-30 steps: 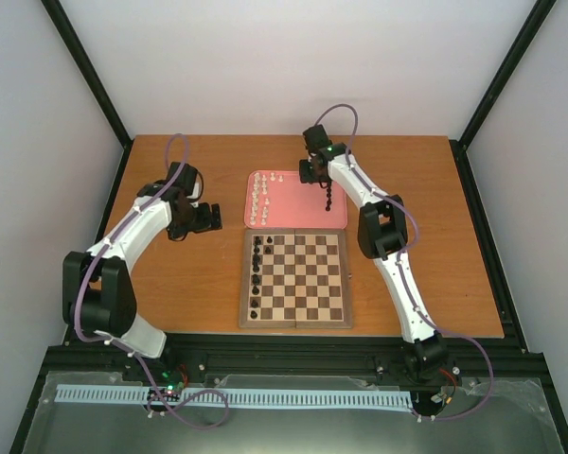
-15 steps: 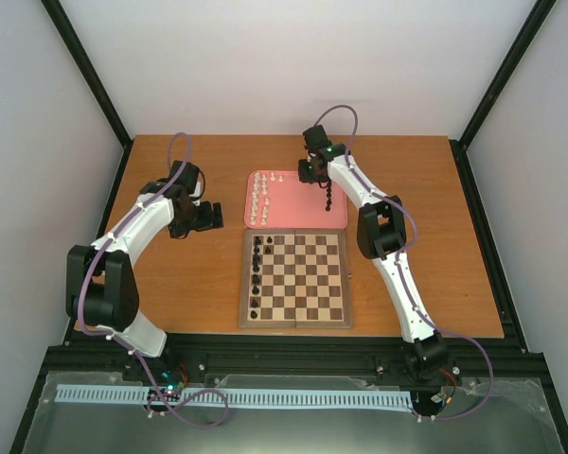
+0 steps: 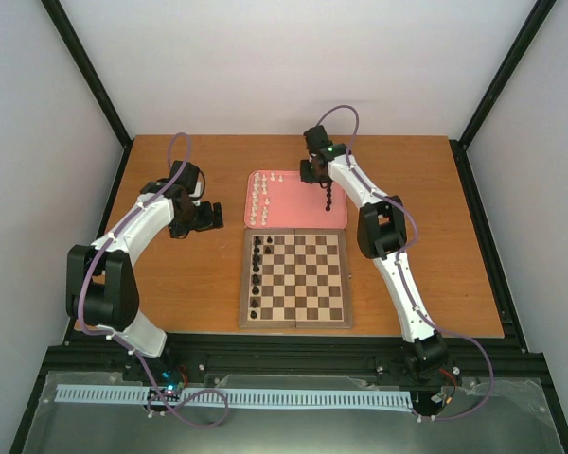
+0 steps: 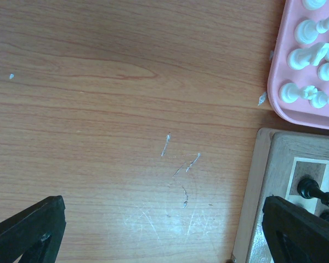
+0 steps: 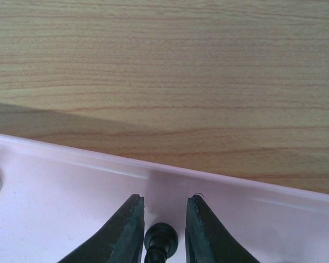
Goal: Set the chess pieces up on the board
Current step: Pick up the chess piece from the storage box.
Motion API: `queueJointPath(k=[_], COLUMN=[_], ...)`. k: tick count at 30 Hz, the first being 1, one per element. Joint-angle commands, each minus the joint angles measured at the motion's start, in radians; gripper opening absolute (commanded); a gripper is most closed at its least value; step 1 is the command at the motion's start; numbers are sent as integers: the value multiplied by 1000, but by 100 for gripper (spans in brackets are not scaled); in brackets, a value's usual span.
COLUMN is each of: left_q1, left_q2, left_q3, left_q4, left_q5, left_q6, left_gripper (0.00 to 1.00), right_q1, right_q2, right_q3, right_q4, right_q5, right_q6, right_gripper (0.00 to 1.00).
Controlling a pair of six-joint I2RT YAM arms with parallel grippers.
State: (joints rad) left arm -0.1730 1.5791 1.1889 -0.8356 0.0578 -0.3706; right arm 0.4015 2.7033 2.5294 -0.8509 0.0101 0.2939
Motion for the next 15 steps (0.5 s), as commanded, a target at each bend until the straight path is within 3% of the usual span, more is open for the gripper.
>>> queueJointPath(k=[1,15], left_q1=[3,3], left_q2=[5,-21], left_q3=[38,41], left_q4=[13,-5], left_q5=[13,3], left_q6=[-3,-5], left_gripper=[100,100], right_q1=[-11,-10], right_q2=[26,-51], right_q3=[27,-38], right_q4=[-26,-35], right_q5=[21,21], right_q6=[6,-9], right_gripper=[21,9])
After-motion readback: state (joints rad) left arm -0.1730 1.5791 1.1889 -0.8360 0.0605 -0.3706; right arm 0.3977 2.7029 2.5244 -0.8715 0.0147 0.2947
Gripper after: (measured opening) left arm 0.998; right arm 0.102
